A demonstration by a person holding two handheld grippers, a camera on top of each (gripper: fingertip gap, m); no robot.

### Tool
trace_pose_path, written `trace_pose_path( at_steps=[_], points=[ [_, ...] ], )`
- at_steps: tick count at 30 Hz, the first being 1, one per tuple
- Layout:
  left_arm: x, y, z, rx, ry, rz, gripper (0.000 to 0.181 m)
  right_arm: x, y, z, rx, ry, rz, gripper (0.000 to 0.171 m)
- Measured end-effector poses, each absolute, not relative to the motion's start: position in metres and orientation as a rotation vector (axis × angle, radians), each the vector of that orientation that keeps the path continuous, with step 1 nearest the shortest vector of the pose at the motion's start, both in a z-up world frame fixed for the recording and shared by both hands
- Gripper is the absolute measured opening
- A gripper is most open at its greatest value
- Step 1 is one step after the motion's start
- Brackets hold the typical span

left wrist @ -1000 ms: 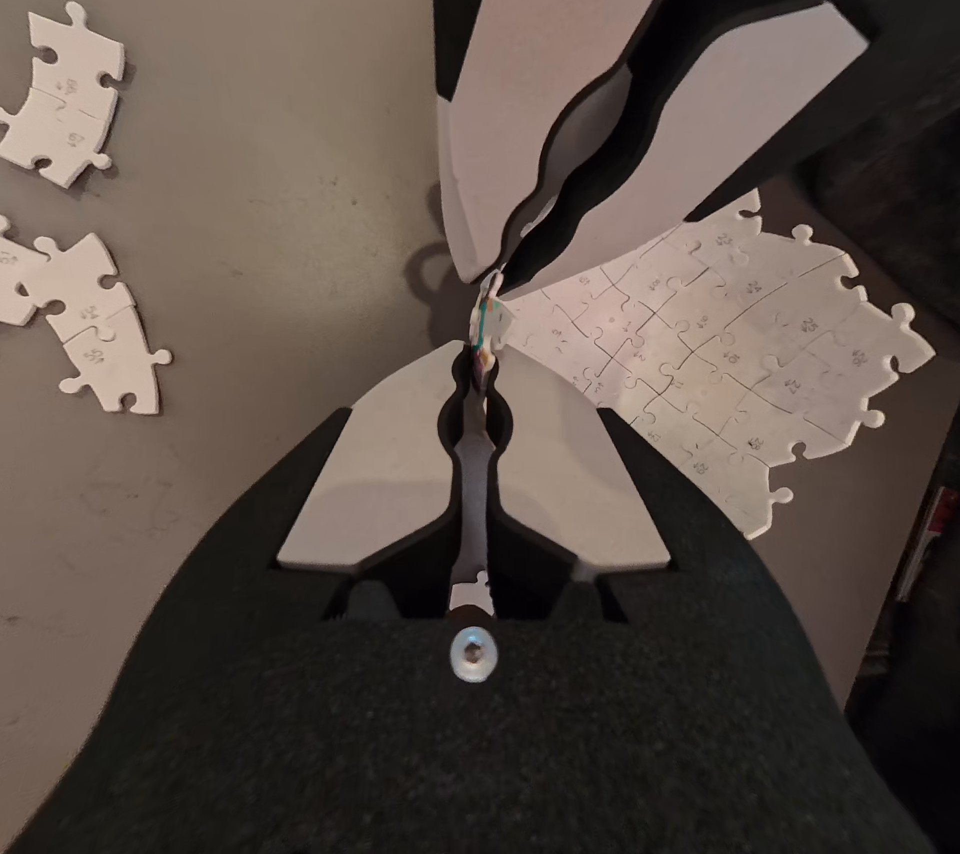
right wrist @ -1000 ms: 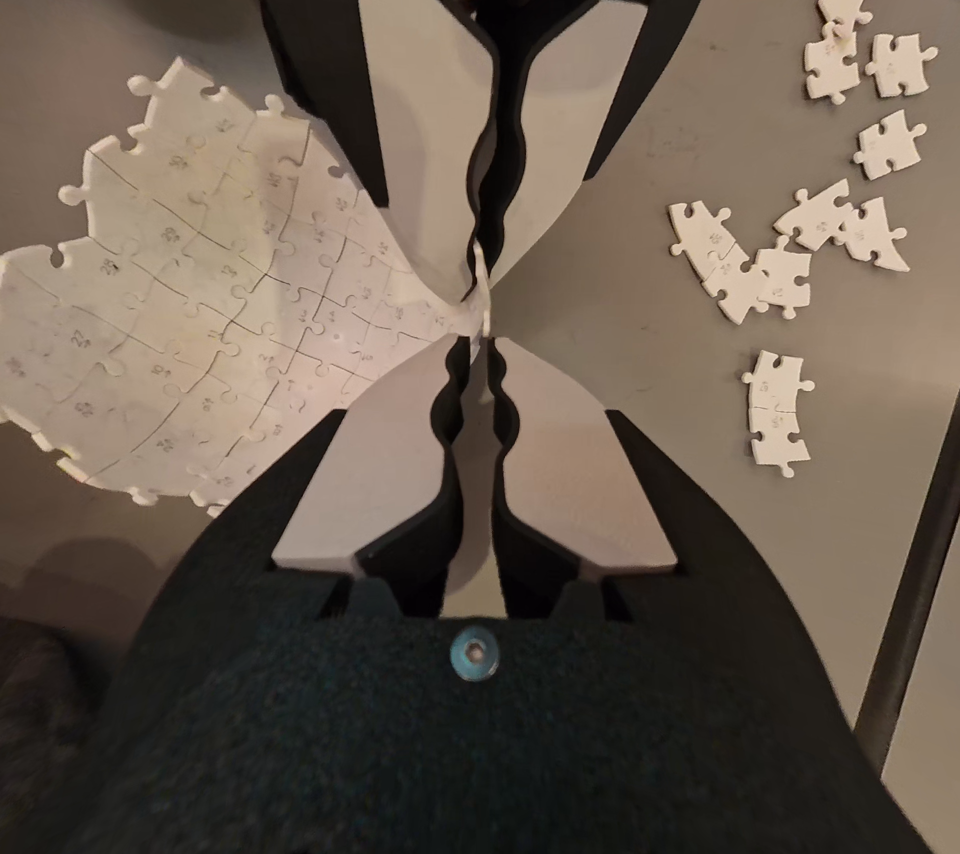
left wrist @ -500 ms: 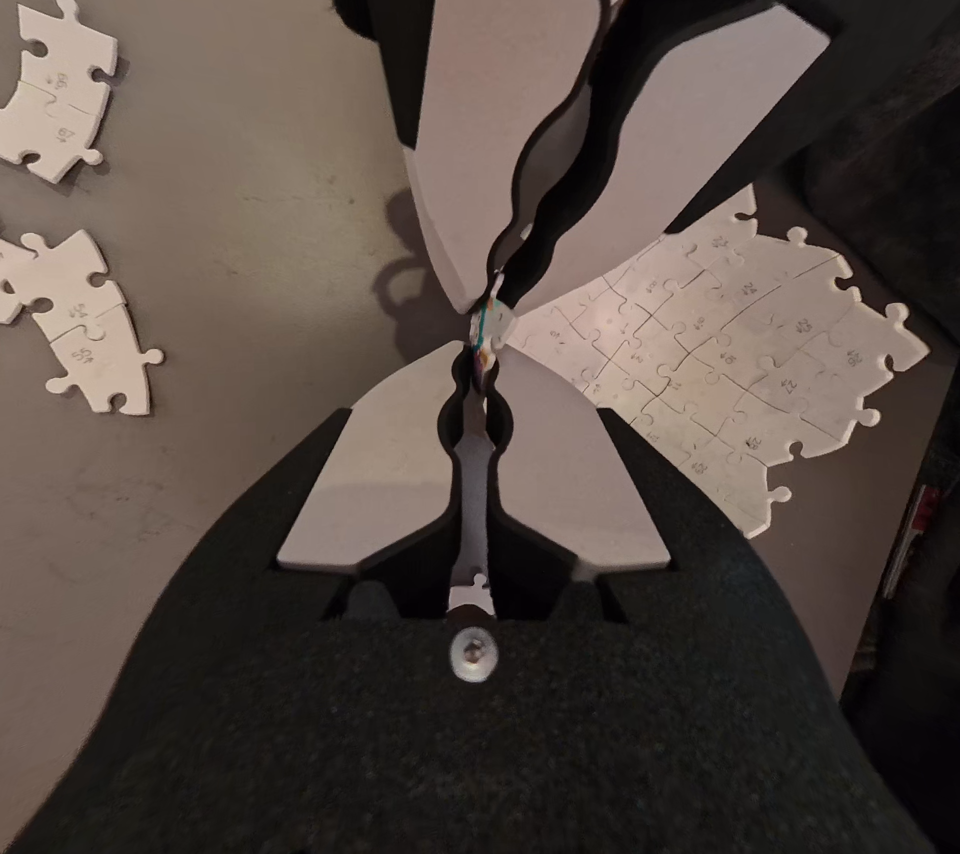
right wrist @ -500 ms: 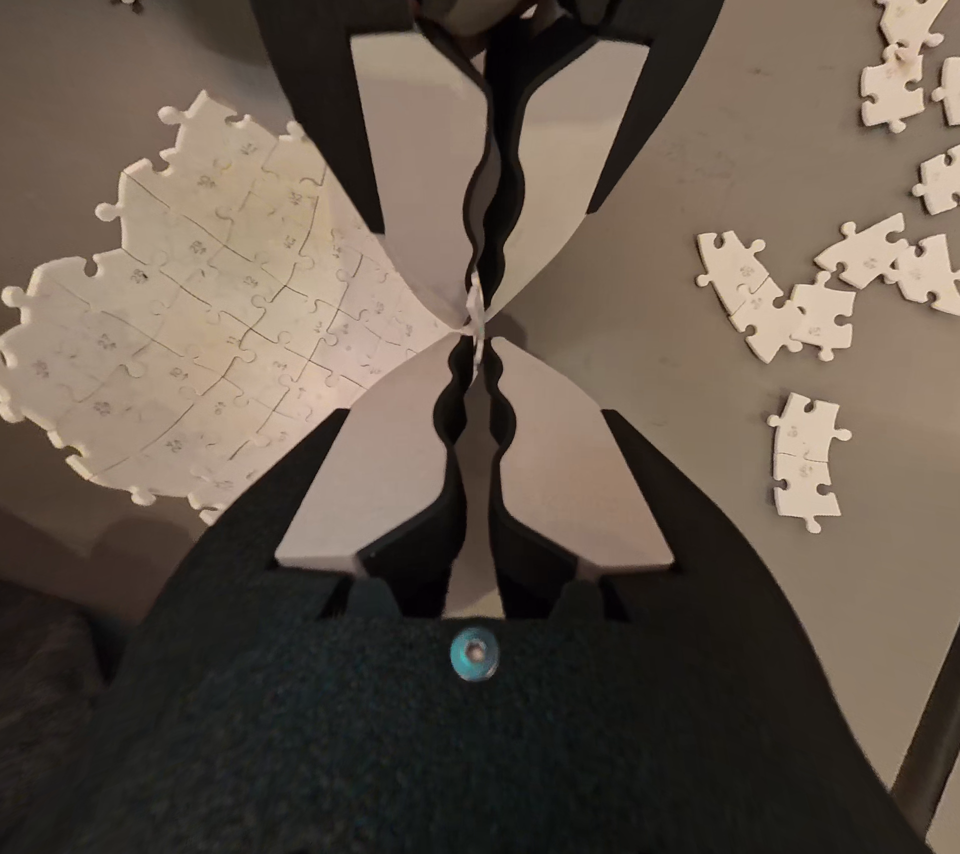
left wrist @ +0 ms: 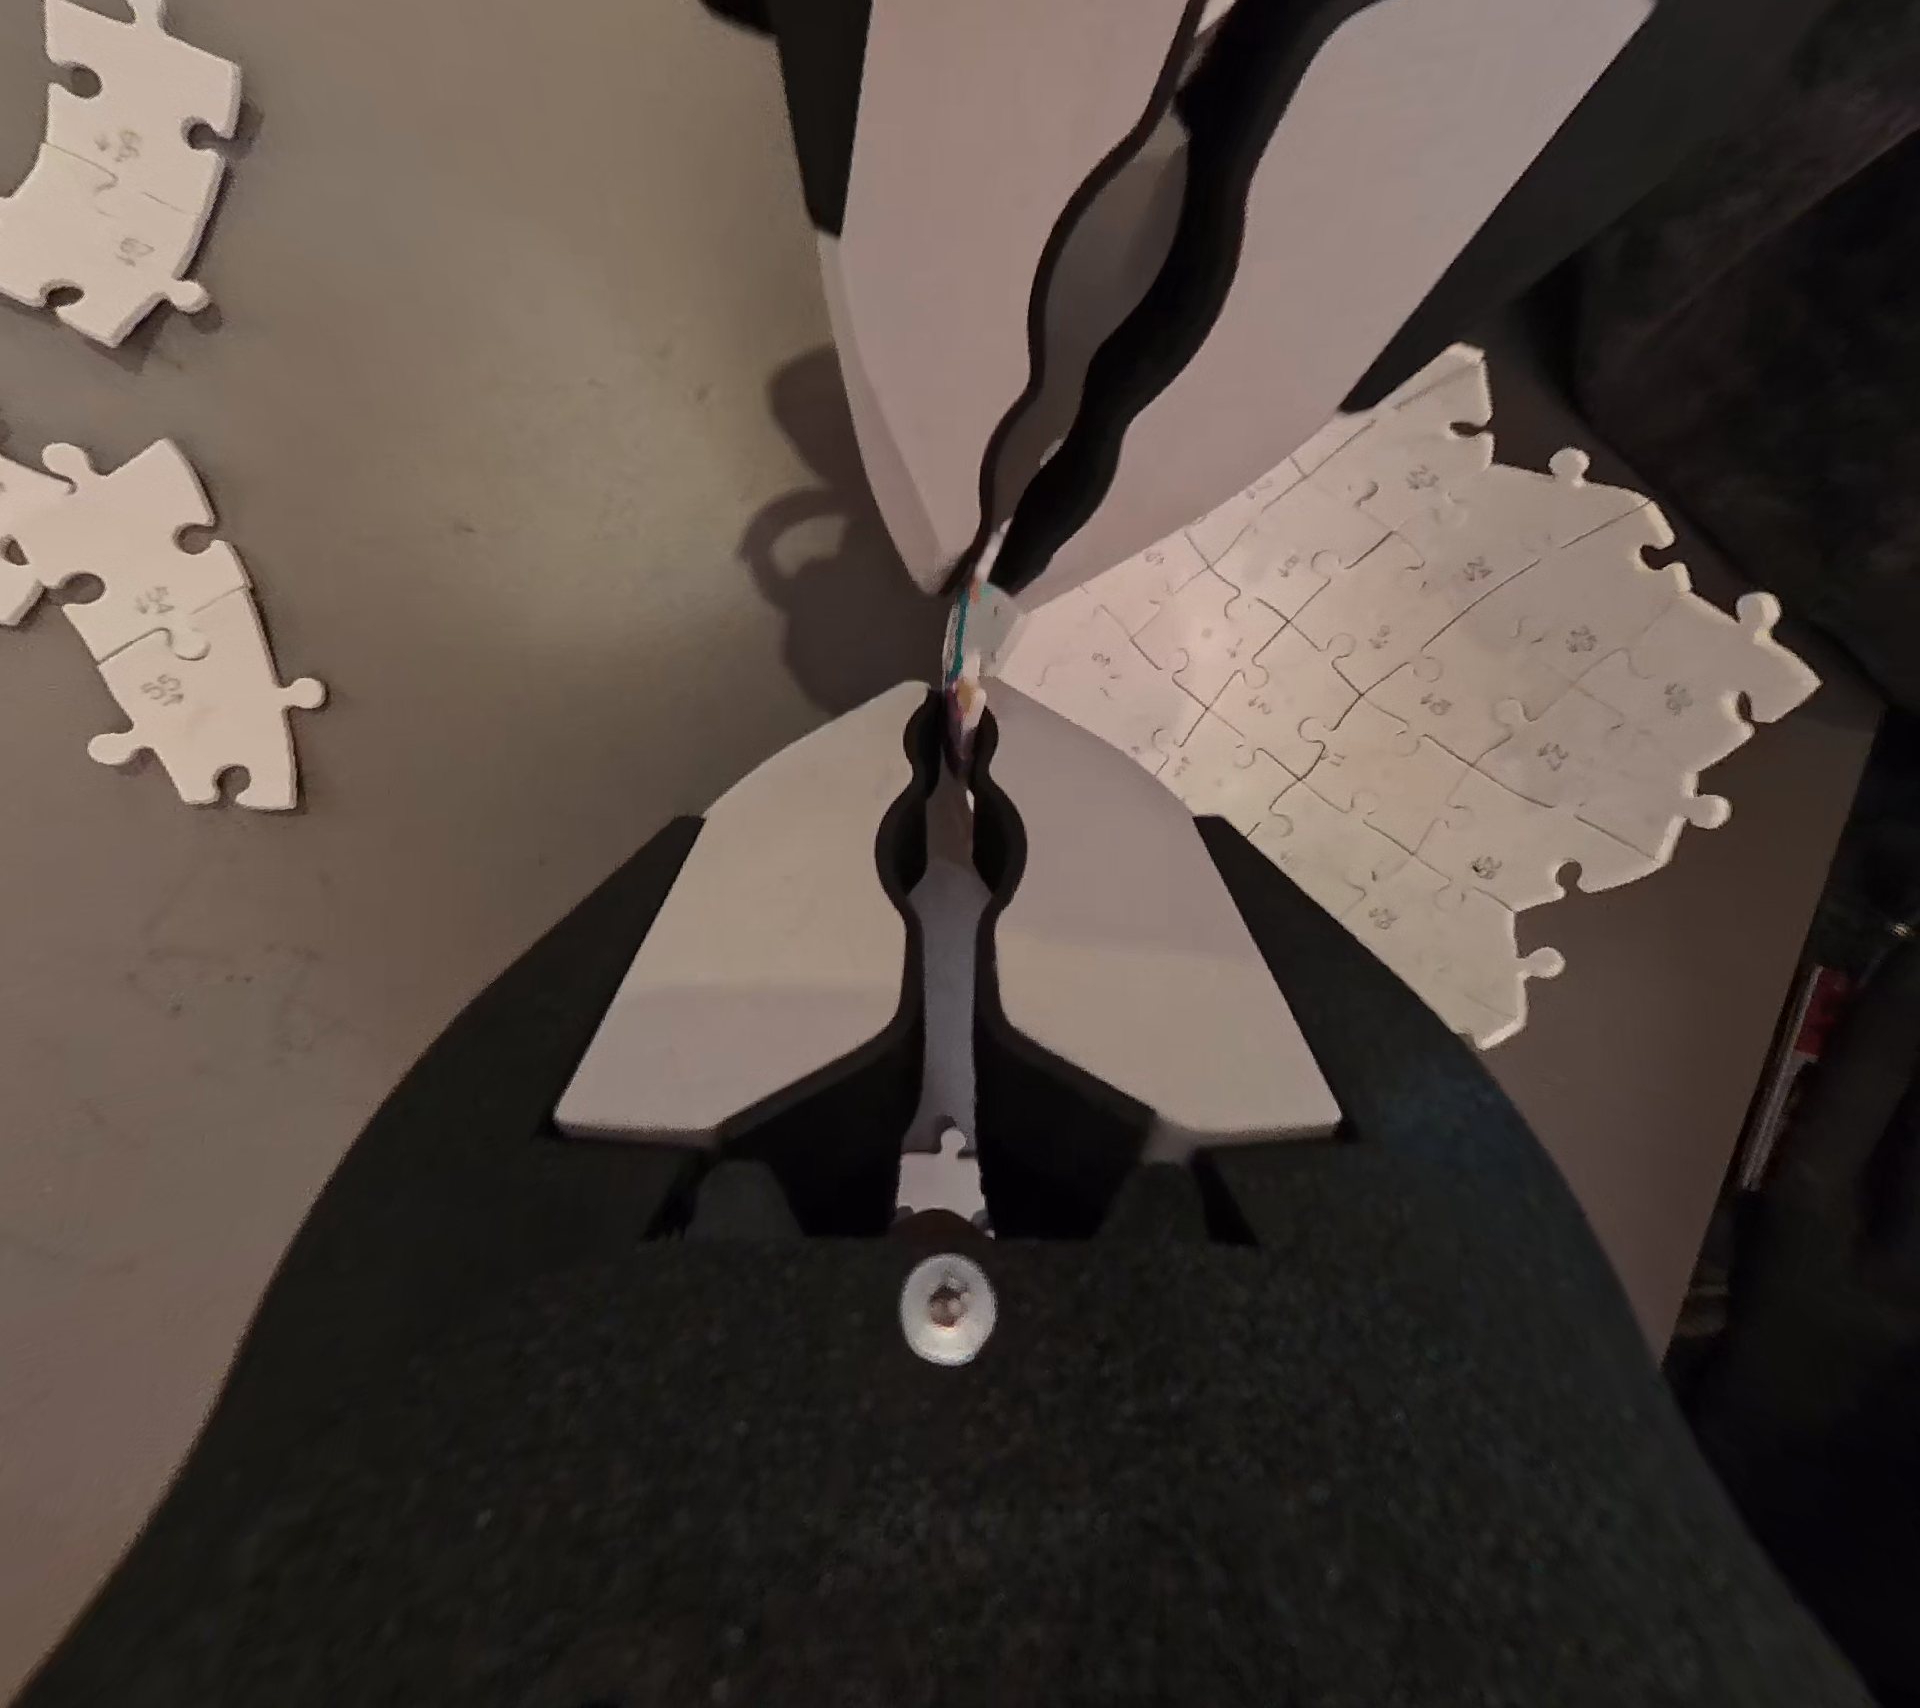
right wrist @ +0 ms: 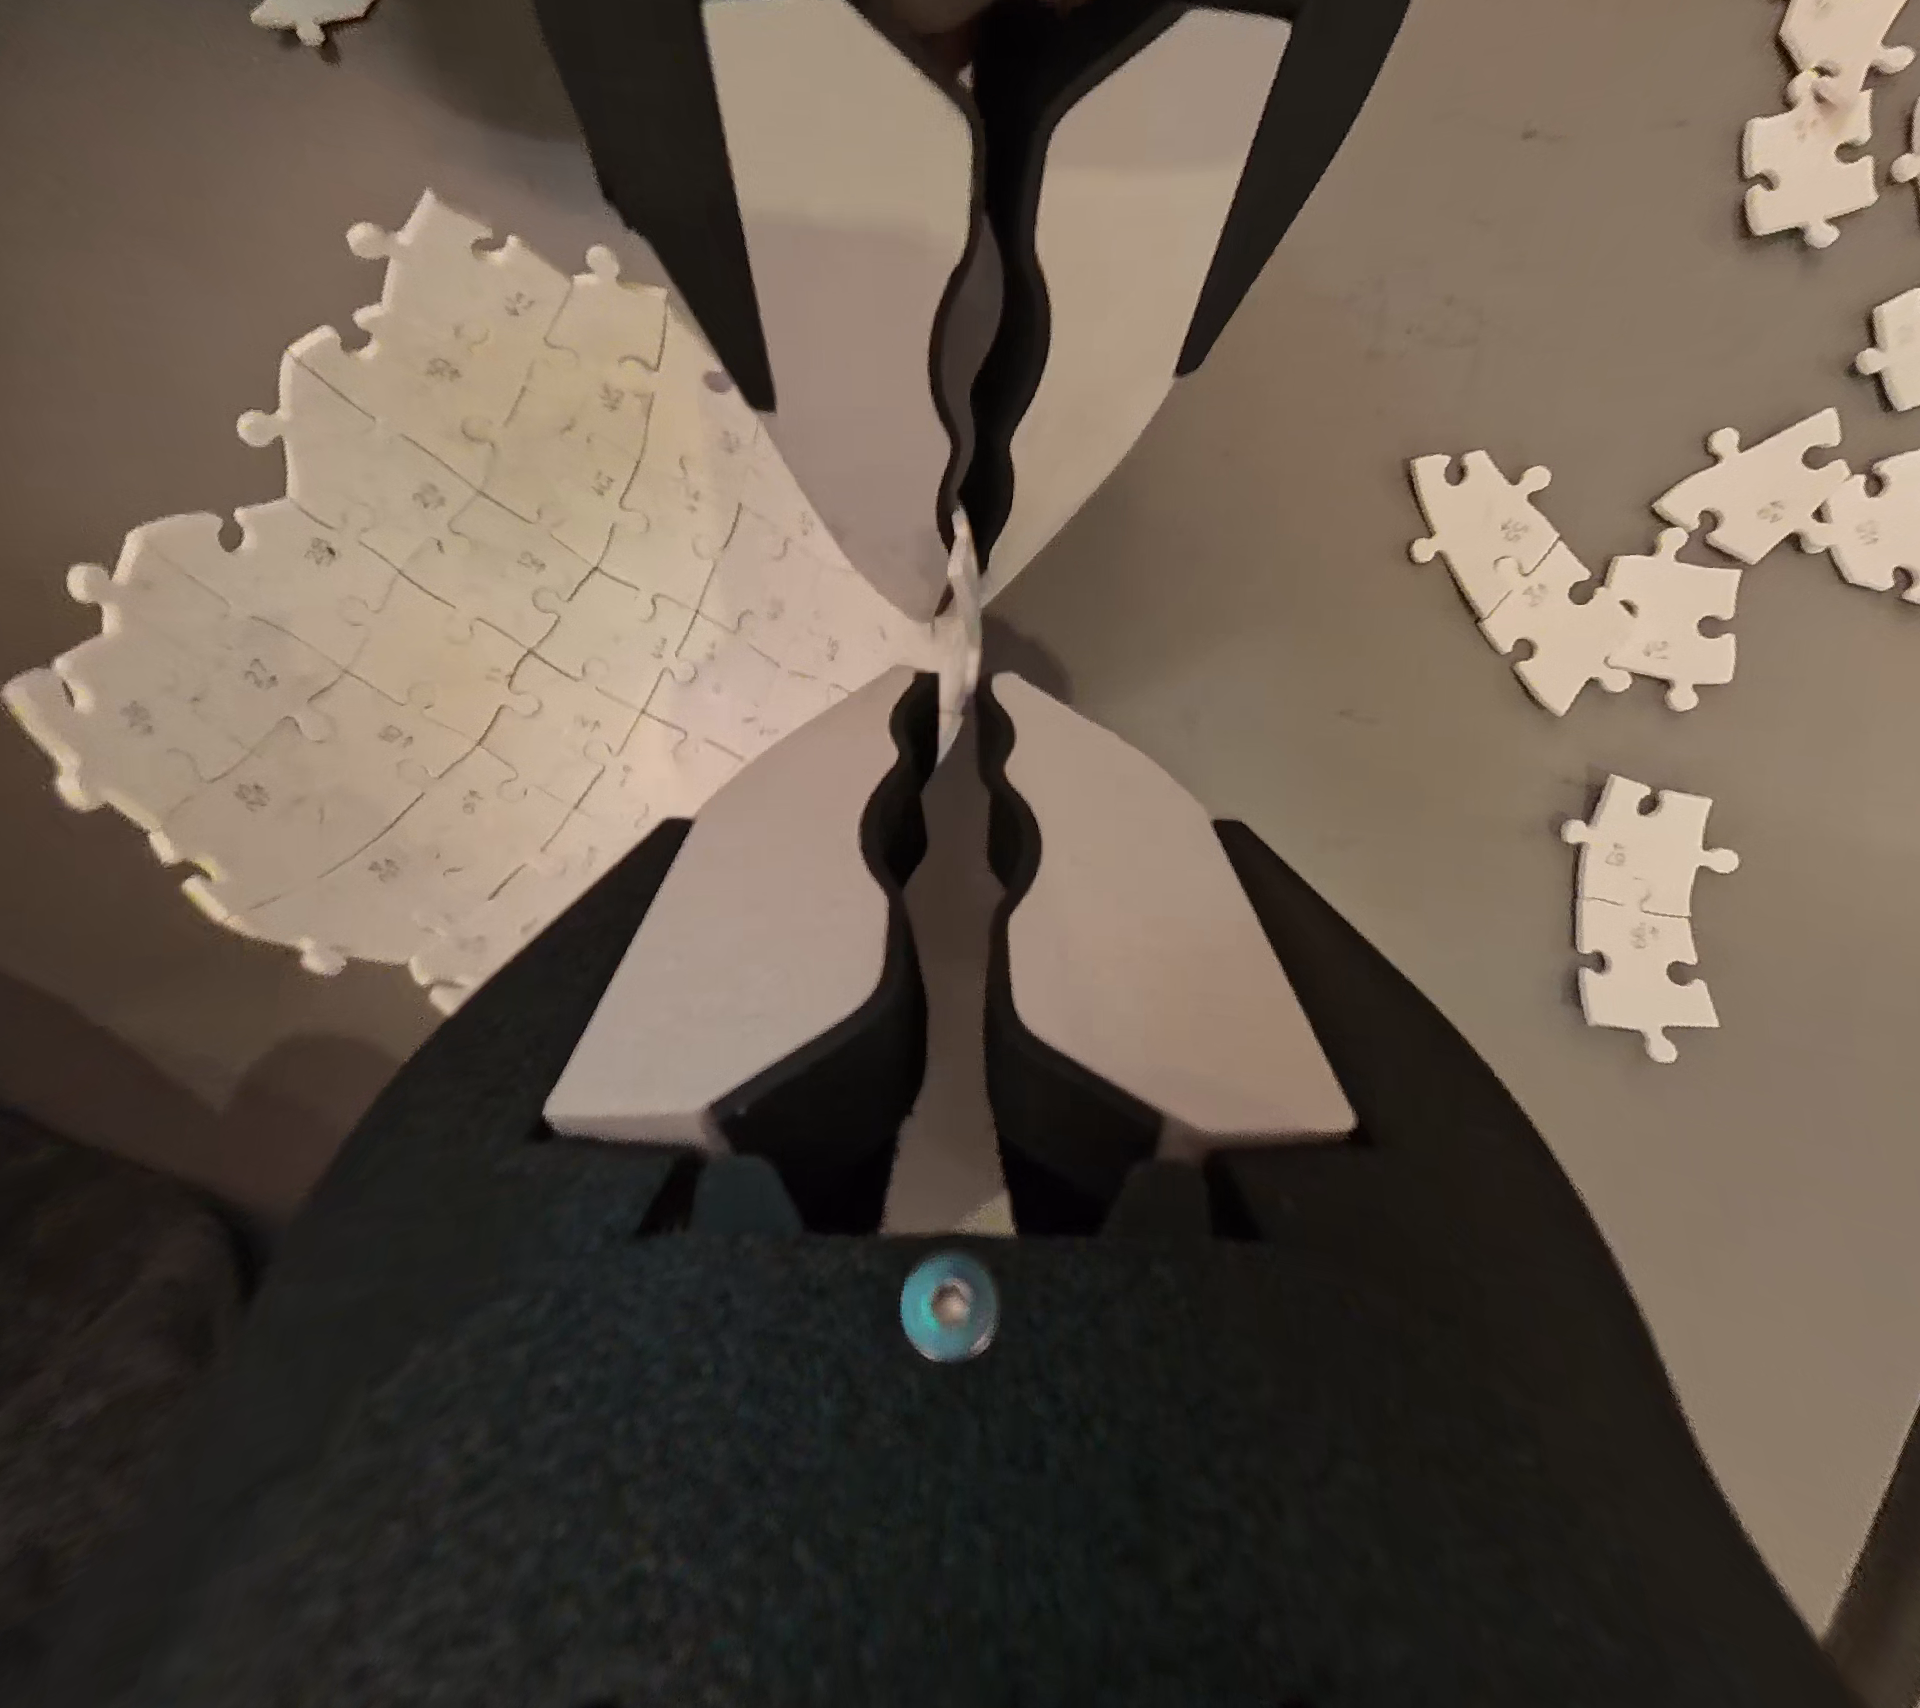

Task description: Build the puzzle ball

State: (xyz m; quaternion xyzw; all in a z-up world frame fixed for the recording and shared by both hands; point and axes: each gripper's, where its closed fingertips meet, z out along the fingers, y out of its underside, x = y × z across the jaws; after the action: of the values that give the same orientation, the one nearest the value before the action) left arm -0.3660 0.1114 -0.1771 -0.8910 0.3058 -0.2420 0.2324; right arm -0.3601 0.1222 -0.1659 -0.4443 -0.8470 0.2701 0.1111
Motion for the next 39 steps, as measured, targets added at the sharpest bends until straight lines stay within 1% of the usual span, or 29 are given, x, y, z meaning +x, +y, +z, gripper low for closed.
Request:
trace_pose_path(
  at_steps=[9,13,22,23,24,26,28,29,33,39],
  points=[
    [-0.366,0.112,-0.177,-2.449,0.832,-0.671,0.002,-0.361,0.121,-0.169,-1.319,-2.51,0.8,0.008],
    [-0.366,0.112,-0.177,-2.449,0.834,-0.667,0.002,-0.363,0.121,-0.169,-1.319,-2.508,0.822,0.004],
    [-0.364,0.11,-0.178,-2.444,0.856,-0.663,0.002,-0.361,0.119,-0.169,-1.298,-2.516,0.838,0.004],
    [-0.365,0.11,-0.178,-2.441,0.856,-0.656,0.002,-0.363,0.119,-0.167,-1.301,-2.496,0.856,0.008],
    [-0.365,0.11,-0.177,-2.438,0.856,-0.653,0.002,-0.364,0.12,-0.163,-1.307,-2.468,0.868,0.016],
    [-0.367,0.109,-0.171,-2.418,0.841,-0.668,0.005,-0.36,0.124,-0.155,-1.329,-2.435,0.877,0.02],
    [-0.37,0.111,-0.155,-2.368,0.79,-0.707,0.018,-0.354,0.133,-0.142,-1.334,-2.372,0.871,0.022],
    [-0.373,0.112,-0.145,-2.338,0.757,-0.725,0.02,-0.351,0.137,-0.135,-1.334,-2.329,0.869,0.023],
    [-0.386,0.114,-0.119,-2.284,0.671,-0.749,0.019,-0.345,0.151,-0.104,-1.354,-2.143,0.869,0.023],
    [-0.385,0.117,-0.135,-2.339,0.749,-0.549,0.013,-0.34,0.147,-0.092,-1.338,-2.099,0.749,0.022]
  ],
)
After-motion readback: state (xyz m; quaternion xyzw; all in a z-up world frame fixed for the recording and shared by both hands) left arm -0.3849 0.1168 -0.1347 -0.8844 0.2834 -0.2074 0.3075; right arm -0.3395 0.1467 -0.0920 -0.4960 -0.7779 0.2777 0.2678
